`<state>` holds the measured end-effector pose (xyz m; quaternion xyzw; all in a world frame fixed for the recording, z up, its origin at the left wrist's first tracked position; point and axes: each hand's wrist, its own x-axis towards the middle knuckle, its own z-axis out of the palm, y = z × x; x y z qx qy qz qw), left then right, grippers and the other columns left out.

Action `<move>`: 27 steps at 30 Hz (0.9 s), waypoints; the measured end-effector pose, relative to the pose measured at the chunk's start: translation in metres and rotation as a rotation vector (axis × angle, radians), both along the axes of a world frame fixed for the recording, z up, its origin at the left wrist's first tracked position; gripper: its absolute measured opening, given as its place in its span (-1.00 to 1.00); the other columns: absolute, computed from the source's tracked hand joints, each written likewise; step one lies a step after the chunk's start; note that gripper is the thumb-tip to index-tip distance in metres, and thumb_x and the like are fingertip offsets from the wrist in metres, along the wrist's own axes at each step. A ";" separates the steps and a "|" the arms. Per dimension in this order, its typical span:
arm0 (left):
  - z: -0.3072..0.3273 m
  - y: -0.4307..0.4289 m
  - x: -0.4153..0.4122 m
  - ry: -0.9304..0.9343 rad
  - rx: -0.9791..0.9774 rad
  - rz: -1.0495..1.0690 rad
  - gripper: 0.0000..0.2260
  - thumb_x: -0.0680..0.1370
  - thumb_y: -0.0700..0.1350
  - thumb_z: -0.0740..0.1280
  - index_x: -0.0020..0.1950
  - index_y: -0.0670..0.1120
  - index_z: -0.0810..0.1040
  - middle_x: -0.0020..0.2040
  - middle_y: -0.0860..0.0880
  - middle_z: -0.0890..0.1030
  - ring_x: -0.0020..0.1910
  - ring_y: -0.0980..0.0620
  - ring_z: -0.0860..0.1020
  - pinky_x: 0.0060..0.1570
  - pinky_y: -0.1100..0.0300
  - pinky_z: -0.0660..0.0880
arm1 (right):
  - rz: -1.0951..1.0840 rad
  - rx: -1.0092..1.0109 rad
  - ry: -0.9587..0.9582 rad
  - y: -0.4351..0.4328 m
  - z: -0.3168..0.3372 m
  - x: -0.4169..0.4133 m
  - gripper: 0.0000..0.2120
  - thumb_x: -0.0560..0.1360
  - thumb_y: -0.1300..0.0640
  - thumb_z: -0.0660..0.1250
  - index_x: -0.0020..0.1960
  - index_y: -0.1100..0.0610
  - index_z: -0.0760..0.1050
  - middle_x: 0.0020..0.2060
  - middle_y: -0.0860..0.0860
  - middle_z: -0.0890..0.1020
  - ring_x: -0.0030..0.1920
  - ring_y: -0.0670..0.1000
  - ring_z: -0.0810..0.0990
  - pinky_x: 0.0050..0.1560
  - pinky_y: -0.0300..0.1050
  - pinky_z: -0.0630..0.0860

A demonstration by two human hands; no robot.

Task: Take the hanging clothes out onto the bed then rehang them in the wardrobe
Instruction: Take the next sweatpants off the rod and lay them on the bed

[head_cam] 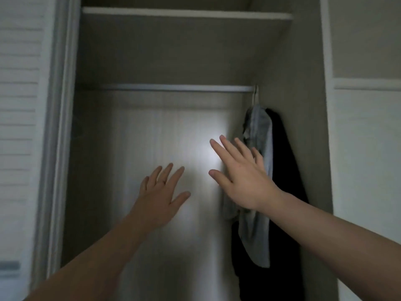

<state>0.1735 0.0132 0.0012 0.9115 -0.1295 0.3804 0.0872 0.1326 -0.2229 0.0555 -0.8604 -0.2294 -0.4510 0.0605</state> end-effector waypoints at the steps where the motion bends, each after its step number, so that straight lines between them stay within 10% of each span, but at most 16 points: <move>1: 0.011 -0.004 0.016 -0.008 -0.005 -0.026 -0.40 0.59 0.35 -0.06 0.59 0.27 -0.14 0.63 0.11 -0.17 0.59 0.02 -0.22 0.52 -0.08 -0.17 | -0.032 -0.001 -0.006 -0.001 0.011 0.006 -0.38 0.56 -0.31 -0.05 0.55 -0.25 -0.20 0.58 -0.17 -0.11 0.57 0.04 -0.18 0.51 0.22 -0.14; 21: 0.104 -0.132 0.219 0.118 -0.030 -0.606 -0.35 0.57 0.38 0.05 0.60 0.20 -0.02 0.63 0.04 -0.01 0.59 -0.03 -0.06 0.51 -0.01 0.02 | -0.774 0.111 0.294 -0.057 0.166 0.144 -0.48 0.59 -0.02 0.20 0.49 0.11 0.20 0.35 0.19 0.43 0.30 0.21 0.45 0.29 0.06 0.38; 27: 0.107 -0.156 0.227 0.244 -0.108 -0.797 -0.35 0.57 0.39 0.05 0.60 0.25 -0.06 0.63 0.10 -0.04 0.60 -0.04 -0.13 0.55 -0.05 -0.06 | -0.732 0.347 0.182 -0.051 0.185 0.161 -0.66 0.57 0.06 0.24 0.21 0.30 0.47 0.20 0.26 0.56 0.20 0.24 0.55 0.07 -0.06 0.46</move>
